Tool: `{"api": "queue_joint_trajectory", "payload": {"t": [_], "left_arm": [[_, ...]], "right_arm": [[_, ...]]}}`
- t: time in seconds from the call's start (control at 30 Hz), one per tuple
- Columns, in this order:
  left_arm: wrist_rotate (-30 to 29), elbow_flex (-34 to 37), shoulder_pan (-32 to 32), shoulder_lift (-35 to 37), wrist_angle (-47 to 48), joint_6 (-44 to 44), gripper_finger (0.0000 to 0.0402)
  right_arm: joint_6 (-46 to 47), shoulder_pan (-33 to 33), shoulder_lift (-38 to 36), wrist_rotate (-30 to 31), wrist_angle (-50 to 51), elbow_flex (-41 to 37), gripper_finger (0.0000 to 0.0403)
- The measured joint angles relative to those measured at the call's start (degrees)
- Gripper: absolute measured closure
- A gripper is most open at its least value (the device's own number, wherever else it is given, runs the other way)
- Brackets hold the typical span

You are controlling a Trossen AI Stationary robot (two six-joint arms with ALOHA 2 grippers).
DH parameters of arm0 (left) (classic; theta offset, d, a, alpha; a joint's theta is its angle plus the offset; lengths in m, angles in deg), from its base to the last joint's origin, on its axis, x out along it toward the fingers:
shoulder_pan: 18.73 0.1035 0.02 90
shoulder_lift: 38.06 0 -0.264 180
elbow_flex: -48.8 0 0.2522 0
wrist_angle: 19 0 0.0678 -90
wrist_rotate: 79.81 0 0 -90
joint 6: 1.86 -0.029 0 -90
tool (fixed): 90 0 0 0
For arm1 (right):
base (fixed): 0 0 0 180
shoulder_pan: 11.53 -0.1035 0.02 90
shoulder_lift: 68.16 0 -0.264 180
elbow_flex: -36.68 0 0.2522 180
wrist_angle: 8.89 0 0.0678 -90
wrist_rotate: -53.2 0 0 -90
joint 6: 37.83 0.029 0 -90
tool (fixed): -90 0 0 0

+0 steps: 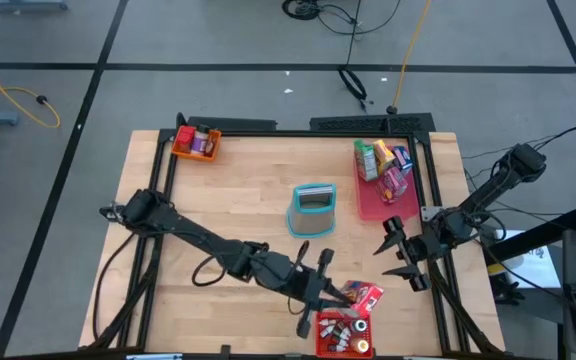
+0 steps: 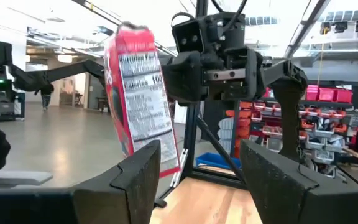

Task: Pick & Place Kitchen Items
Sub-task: Put the red cereal box into the pink bin

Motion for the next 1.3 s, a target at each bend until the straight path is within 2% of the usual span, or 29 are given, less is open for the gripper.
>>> {"api": "queue_joint_trajectory", "payload": {"t": [0.27, 0.43, 0.7, 0.83, 1.13, 1.23, 1.3], "left_arm": [[1.09, 5.36, 2.1, -0.04, -9.16, 1.47, 0.0401], [1.6, 7.46, 3.2, 0.0, -11.79, 2.38, 0.0401], [2.76, 7.75, 3.65, -0.09, -12.45, 2.56, 0.0401], [3.44, 7.75, 3.44, -0.07, -12.12, 2.83, 0.0401], [4.43, 7.68, 3.45, -1.45, -13.09, 3.59, 0.0401], [4.41, 7.65, 3.6, -2.34, -14.01, 3.74, 0.0401], [4.48, 7.65, 3.78, -2.87, -14.58, 4.0, 0.0401]], "right_arm": [[-0.26, 0.04, 2.45, -1.26, -3.36, 0.07, 0.0193], [-0.26, 0.03, 3.75, -1.48, -3.52, 0.71, 0.0193], [-0.06, 0.02, 11.29, -1.5, 3.19, 8.32, 0.0193], [-0.04, 0.02, 14.5, -1.47, 3.14, 10.51, 0.0192], [0.06, 0.02, 15.27, -1.41, 3.27, 11.23, 0.0193], [0.93, 0.02, 15.26, -1.41, 3.61, 11.22, 0.0208], [1.14, 0.02, 15.28, -1.36, 4.09, 11.21, 0.0235]]}}
